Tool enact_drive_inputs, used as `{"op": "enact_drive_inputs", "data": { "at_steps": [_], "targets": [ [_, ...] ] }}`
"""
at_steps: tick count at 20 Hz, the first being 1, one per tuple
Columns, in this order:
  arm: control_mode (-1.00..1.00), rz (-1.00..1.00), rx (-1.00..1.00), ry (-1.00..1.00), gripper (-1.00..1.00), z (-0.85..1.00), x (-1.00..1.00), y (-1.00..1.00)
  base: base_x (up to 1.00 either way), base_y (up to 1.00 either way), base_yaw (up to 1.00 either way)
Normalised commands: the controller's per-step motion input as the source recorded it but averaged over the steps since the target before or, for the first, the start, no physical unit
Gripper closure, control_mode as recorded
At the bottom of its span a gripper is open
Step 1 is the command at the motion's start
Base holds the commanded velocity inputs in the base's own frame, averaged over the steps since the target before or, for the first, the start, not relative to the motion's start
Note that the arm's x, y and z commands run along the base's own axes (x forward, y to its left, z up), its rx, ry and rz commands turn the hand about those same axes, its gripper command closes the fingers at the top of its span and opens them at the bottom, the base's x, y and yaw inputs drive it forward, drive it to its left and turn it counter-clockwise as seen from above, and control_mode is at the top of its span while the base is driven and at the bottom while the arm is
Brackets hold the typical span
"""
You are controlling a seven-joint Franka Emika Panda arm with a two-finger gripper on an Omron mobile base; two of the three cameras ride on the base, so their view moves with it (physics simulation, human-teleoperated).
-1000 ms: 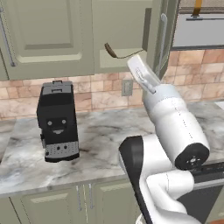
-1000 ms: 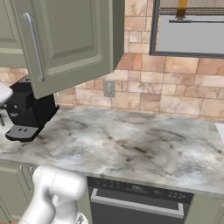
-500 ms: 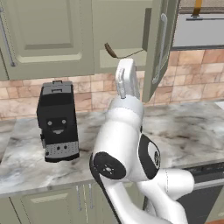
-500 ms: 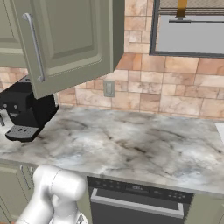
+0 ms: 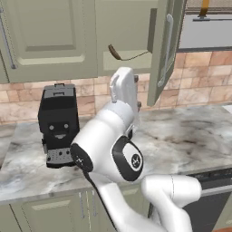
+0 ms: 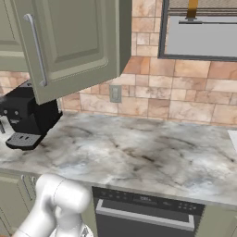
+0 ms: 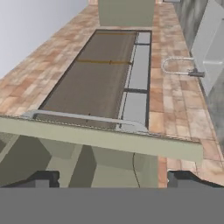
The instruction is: Open the cabinet and move the ladle to the pot. Then close the cabinet.
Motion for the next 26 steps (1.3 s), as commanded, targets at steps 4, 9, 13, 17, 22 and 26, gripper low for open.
{"op": "enact_drive_inputs", "data": {
  "at_steps": [4,9,13,17,22,26],
  "targets": [
    [-1.00,-0.07,0.11,0.00,-1.00,-0.25,0.52,-0.14,0.00,0.00,0.00],
    [-1.00,-0.05,0.13,0.00,-1.00,-0.29,0.39,-0.21,0.00,0.00,0.00],
    [-1.00,-0.08,0.12,0.00,-1.00,-0.29,0.44,-0.11,0.00,0.00,0.00],
    [-1.00,-0.08,0.07,0.00,-1.00,-0.24,0.59,-0.01,0.00,0.00,0.00],
    [-1.00,-0.10,0.00,0.00,-1.00,-0.14,0.73,0.01,0.00,0.00,0.00],
    [-1.00,-0.11,0.02,0.00,-1.00,-0.25,0.68,0.00,0.00,0.00,0.00]
  ]
}}
